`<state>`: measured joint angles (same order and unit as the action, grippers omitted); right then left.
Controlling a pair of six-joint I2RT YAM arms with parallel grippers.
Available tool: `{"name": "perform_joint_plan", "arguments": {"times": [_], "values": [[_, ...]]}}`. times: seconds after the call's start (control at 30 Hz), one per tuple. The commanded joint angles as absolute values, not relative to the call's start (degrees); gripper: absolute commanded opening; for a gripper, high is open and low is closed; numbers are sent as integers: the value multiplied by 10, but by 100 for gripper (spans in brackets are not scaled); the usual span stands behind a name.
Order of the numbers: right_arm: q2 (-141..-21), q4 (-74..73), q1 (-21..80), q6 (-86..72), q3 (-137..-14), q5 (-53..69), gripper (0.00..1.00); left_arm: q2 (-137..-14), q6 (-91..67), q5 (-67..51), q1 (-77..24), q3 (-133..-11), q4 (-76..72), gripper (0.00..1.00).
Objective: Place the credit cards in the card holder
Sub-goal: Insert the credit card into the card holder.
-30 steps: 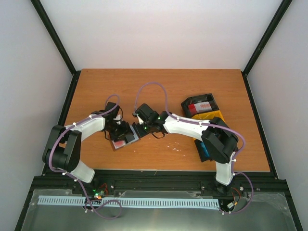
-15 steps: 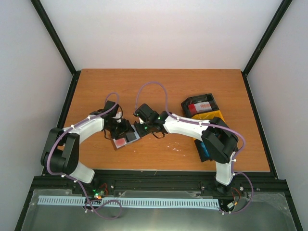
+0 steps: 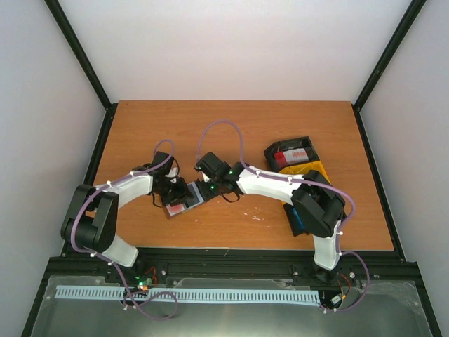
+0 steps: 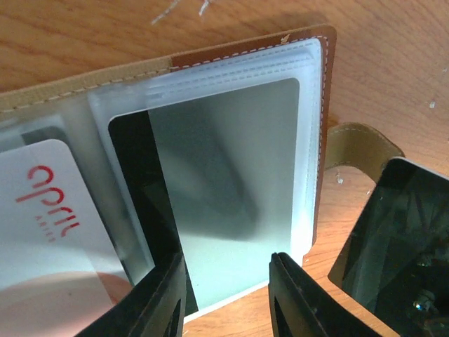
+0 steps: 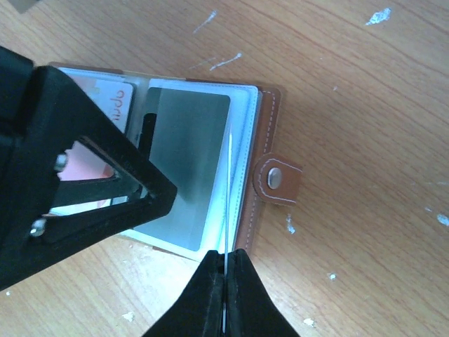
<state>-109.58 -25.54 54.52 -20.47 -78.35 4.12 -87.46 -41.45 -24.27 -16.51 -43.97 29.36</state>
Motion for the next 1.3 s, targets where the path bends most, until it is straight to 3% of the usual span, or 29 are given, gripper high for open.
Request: {"name": "perform_joint_plan", "arguments": {"times": [0.0, 0.43, 0.7, 1.27], "values": [[-1116, -275, 546, -210, -807, 22, 3, -889, -409, -218, -167, -436, 292, 36], [-1140, -278, 539, -208, -814, 79, 3, -880, -413, -200, -167, -431, 310, 36], [-1125, -255, 516, -229, -798, 137, 3, -884, -414, -191, -167, -422, 312, 27], [-1113, -198, 494, -248, -782, 298, 3, -857, -422, -157, -167, -452, 350, 26]]}}
